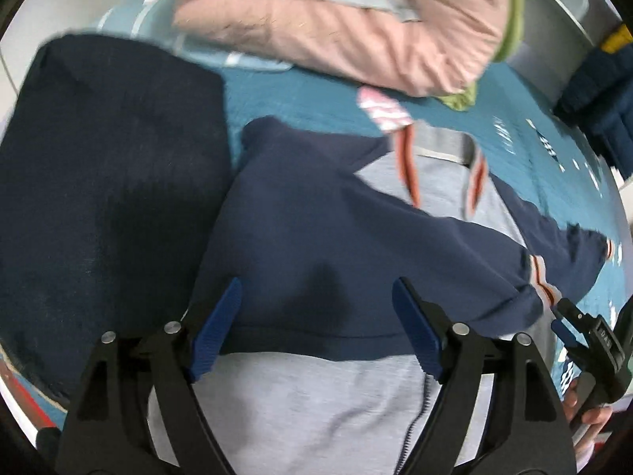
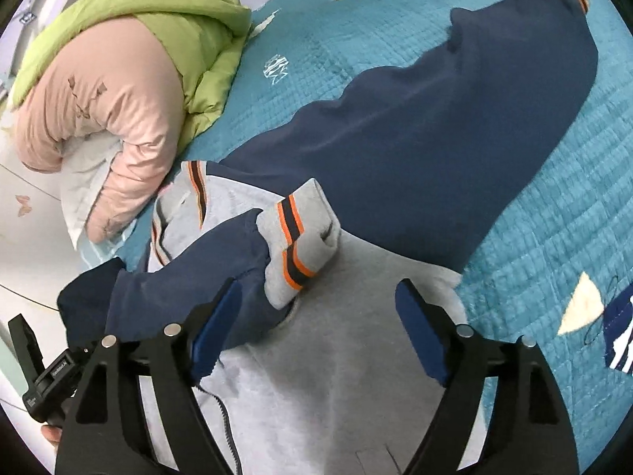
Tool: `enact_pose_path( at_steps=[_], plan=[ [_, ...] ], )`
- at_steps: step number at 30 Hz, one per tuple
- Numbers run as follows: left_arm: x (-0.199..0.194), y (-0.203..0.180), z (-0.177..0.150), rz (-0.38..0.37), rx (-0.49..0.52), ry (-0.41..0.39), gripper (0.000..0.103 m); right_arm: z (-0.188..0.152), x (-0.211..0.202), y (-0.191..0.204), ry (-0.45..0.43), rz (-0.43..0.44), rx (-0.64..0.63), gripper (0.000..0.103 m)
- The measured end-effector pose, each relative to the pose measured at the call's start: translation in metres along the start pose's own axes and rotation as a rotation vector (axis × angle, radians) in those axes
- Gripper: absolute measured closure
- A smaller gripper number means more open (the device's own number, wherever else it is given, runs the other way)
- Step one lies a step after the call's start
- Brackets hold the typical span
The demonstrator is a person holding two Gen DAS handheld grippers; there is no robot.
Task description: Fold large clothes
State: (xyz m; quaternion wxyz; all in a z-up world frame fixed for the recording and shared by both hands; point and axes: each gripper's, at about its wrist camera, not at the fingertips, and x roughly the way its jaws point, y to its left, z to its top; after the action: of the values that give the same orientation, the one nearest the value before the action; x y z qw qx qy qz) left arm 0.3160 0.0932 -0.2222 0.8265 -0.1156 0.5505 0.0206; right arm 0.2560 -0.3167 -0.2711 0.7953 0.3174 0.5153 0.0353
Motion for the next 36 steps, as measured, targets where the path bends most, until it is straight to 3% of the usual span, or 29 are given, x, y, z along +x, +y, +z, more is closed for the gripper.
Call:
enact_pose_path(
  at_steps=[2,4,5,6,7,8,9,10,12,15,19,21,23,25,26,27,29,31,32,33,34,36],
  plan=[
    [0.008,0.009,0.002,-0.011,-0.013,0.014,0.028,0.002,0.008,0.000,0.014,-0.001,0.009,0.024],
    [0.013,0.012,0.001,0.019,0.005,0.011,0.041,0.003,0.014,0.001,0.017,-0.020,0.013,0.024],
    [0.013,0.013,0.002,0.048,0.025,0.001,0.061,0.005,0.015,0.003,0.012,-0.028,0.011,0.024],
    [0.014,0.015,0.002,0.085,0.032,-0.004,0.088,0.006,0.016,0.007,0.003,-0.023,-0.001,0.025],
    [0.017,0.020,0.002,0.144,0.025,0.001,0.100,0.008,0.017,0.011,-0.005,-0.015,-0.017,0.029],
    [0.019,0.025,0.002,0.165,0.007,0.011,0.102,0.010,0.018,0.016,-0.016,-0.011,-0.039,0.035],
    [0.021,0.034,0.003,0.122,-0.033,0.026,0.102,0.013,0.023,0.024,-0.014,-0.033,-0.070,0.050],
    [0.019,0.041,0.002,0.086,-0.066,0.022,0.102,0.014,0.027,0.029,-0.005,-0.049,-0.089,0.057],
    [0.011,0.046,0.002,0.086,-0.067,0.006,0.102,0.015,0.033,0.038,-0.012,-0.075,-0.126,0.086],
    [0.001,0.049,0.000,0.108,-0.062,-0.025,0.102,0.015,0.032,0.043,-0.014,-0.022,-0.114,0.091],
    [-0.019,0.060,-0.001,0.216,-0.042,-0.075,0.103,0.013,0.023,0.054,-0.005,0.067,-0.116,0.093],
    [-0.025,0.073,-0.002,0.193,-0.066,-0.064,0.103,0.009,0.017,0.061,-0.014,0.097,-0.127,0.093],
    [-0.028,0.077,-0.001,0.188,-0.076,-0.067,0.103,0.006,0.014,0.065,-0.028,0.065,-0.154,0.093],
    [-0.030,0.077,-0.002,0.183,-0.057,-0.058,0.102,0.003,0.026,0.057,-0.012,-0.056,-0.161,0.093],
    [-0.029,0.076,-0.002,0.175,-0.058,-0.053,0.102,0.003,0.037,0.050,0.014,-0.142,-0.167,0.093],
    [-0.028,0.075,-0.004,0.157,-0.061,-0.043,0.102,0.001,0.048,0.040,0.044,-0.195,-0.162,0.086],
    [-0.026,0.072,-0.006,0.147,-0.058,-0.029,0.102,0.001,0.043,0.026,0.030,-0.133,-0.099,0.080],
    [-0.026,0.066,-0.011,0.140,-0.042,-0.014,0.101,0.004,0.033,0.017,0.048,-0.098,-0.028,0.050],
    [-0.025,0.063,-0.012,0.141,-0.036,-0.010,0.094,0.004,0.028,0.015,0.044,-0.083,-0.013,0.046],
    [-0.024,0.061,-0.013,0.151,-0.035,-0.008,0.077,0.004,0.020,0.014,0.027,-0.096,-0.013,0.041],
    [-0.026,0.059,-0.014,0.173,-0.036,-0.012,0.070,0.003,0.014,0.015,0.016,-0.119,-0.029,0.035],
    [-0.032,0.056,-0.016,0.192,-0.036,-0.034,0.045,-0.001,0.004,0.019,-0.002,-0.149,-0.062,0.024]
  ],
)
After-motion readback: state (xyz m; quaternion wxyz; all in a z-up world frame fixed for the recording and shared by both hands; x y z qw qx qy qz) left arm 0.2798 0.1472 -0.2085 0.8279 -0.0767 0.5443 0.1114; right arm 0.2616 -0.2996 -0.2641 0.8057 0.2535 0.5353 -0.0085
